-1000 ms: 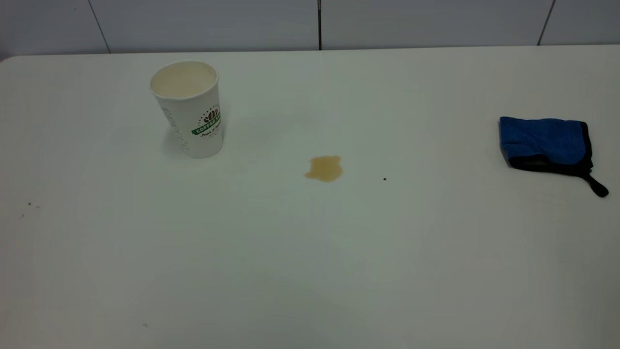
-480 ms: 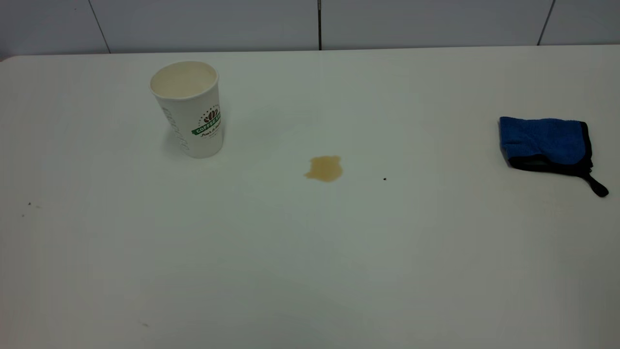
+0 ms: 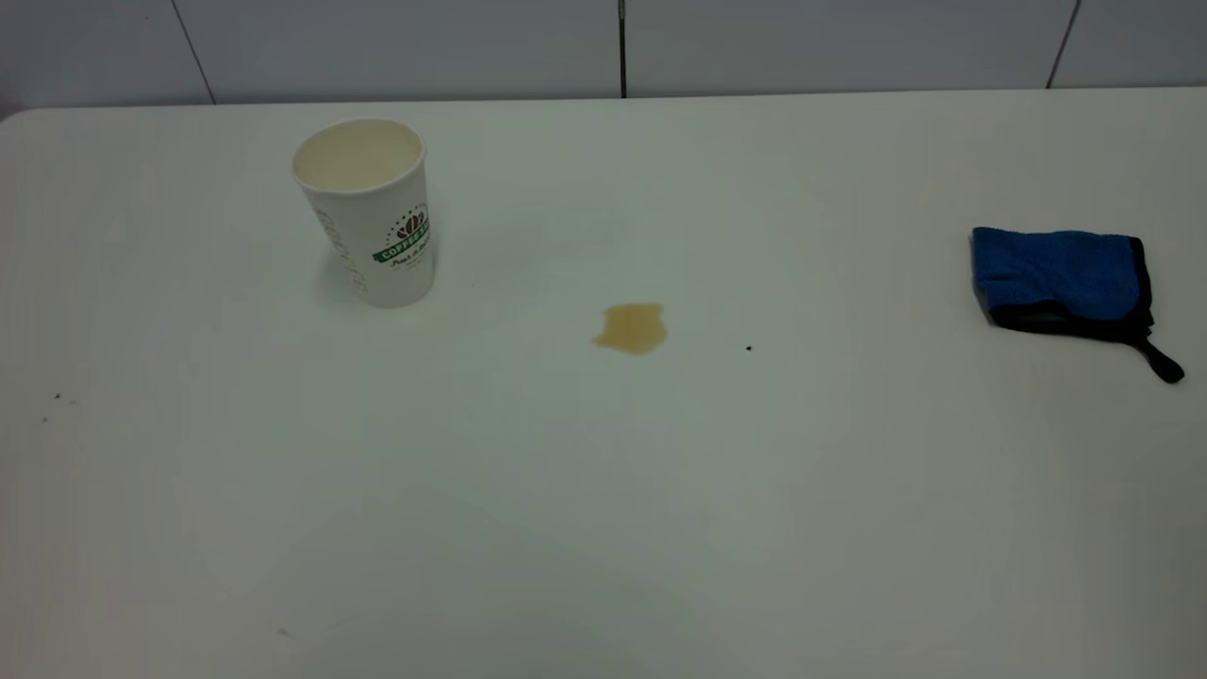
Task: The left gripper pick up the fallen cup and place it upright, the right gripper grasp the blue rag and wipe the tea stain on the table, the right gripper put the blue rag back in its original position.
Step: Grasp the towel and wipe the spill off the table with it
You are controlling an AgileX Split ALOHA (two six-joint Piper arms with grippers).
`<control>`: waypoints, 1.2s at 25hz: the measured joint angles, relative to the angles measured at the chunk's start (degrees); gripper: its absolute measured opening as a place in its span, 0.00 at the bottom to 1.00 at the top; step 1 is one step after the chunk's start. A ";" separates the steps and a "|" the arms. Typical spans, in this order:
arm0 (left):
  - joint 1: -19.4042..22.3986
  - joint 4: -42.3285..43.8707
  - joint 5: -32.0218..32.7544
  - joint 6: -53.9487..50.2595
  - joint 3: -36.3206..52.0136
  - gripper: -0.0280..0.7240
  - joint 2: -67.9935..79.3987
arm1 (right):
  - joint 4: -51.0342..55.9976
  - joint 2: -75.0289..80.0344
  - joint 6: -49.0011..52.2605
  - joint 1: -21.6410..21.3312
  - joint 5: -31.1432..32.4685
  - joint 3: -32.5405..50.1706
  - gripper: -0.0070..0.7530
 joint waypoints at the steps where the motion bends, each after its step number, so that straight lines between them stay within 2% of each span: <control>1: 0.00 0.00 0.00 0.00 0.00 0.63 0.00 | 0.09 4.08 -0.53 0.00 -0.96 -1.91 0.79; 5: 0.00 0.00 0.00 0.00 0.00 0.63 0.00 | 0.88 22.95 -2.97 0.00 -4.69 -9.09 0.79; 8: 0.00 0.00 0.00 0.00 0.00 0.63 0.00 | 0.99 37.78 -4.58 0.00 -10.78 -12.92 0.79; 12: 0.00 0.00 0.01 0.00 0.00 0.63 0.00 | 1.44 55.68 -7.72 0.00 -16.21 -19.16 0.91; 15: 0.00 0.00 0.01 0.00 0.00 0.63 0.00 | 2.73 68.02 -10.09 0.00 -16.21 -24.34 0.96; 23: 0.00 0.00 0.01 0.00 0.00 0.63 0.00 | 5.84 98.85 -15.02 0.00 -12.26 -41.95 0.97; 27: 0.00 0.00 0.06 0.00 0.00 0.63 0.00 | 5.84 109.36 -15.08 0.00 -10.12 -49.75 0.97; 30: 0.00 0.00 0.06 0.00 0.00 0.63 0.00 | 5.78 114.29 -15.08 0.00 -10.20 -52.35 0.97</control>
